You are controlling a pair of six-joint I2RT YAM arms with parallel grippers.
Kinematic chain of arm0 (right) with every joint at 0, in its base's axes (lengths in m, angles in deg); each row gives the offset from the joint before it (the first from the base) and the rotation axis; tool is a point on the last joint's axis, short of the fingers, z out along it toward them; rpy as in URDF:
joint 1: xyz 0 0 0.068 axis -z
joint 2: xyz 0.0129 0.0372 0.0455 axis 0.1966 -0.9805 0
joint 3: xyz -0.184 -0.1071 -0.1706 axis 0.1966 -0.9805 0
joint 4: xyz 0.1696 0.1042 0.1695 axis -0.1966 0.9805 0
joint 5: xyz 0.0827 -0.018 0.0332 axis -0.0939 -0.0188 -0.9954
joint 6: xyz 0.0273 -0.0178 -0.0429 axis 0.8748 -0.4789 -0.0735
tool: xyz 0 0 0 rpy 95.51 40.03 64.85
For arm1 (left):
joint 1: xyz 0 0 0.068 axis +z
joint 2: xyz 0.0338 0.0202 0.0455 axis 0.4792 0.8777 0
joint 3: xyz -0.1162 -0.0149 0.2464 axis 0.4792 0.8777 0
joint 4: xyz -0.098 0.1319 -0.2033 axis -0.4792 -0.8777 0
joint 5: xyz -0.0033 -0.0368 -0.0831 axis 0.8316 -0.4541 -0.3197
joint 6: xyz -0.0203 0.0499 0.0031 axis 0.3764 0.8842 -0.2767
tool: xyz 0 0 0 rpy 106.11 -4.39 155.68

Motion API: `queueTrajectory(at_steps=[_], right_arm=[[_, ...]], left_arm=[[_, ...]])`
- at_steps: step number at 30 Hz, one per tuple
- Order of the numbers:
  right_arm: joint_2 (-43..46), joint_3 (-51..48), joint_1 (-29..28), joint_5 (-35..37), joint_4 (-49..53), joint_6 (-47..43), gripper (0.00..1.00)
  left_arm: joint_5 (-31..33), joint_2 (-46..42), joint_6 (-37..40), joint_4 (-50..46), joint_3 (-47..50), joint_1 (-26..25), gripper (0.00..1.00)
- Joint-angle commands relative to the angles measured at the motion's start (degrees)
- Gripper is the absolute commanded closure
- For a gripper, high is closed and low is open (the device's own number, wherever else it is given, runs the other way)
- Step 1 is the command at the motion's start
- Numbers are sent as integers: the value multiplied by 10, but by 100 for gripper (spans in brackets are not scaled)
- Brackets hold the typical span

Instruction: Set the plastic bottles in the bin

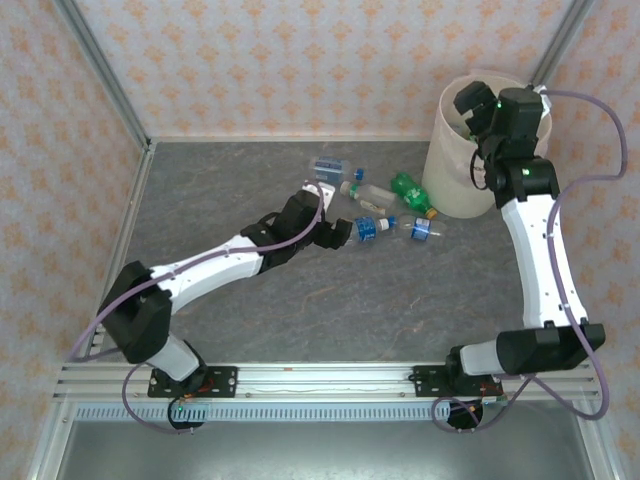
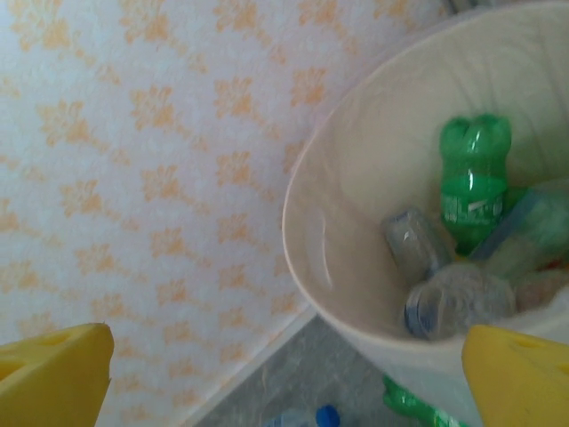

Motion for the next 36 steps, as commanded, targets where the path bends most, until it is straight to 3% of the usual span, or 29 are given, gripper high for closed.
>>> queueTrajectory(at_steps=[1,8,17,24,36], right_arm=[[47,-38,-5,-39,8,-20,0],[118,-82,-7,-65,36,-32,0],[149,-80,-7,-40,69,-61,0],[149,-83,-7,-35,67,-67,0],[122,-91,-7,-68,37,-43,0]], left_arm=[[-25,37,3,29,-37,7,6],[-57,141,12,26,-99,23,7],[-94,251,29,2,-172,38,7],[-151,259,36,-1,-157,40,9],[-180,217,32,6,-79,38,14]])
